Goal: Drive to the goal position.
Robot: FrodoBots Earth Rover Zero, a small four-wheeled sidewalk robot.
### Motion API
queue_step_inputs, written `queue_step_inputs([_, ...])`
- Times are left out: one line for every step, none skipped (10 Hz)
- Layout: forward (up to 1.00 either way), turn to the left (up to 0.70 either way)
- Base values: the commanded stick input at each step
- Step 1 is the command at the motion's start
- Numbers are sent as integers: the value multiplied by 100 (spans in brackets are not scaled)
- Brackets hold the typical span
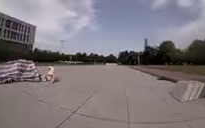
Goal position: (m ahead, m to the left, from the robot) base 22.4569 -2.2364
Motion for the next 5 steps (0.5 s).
queue_step_inputs([100,-27])
queue_step_inputs([100,-27])
queue_step_inputs([100,-27])
queue_step_inputs([100,-27])
queue_step_inputs([100,-27])
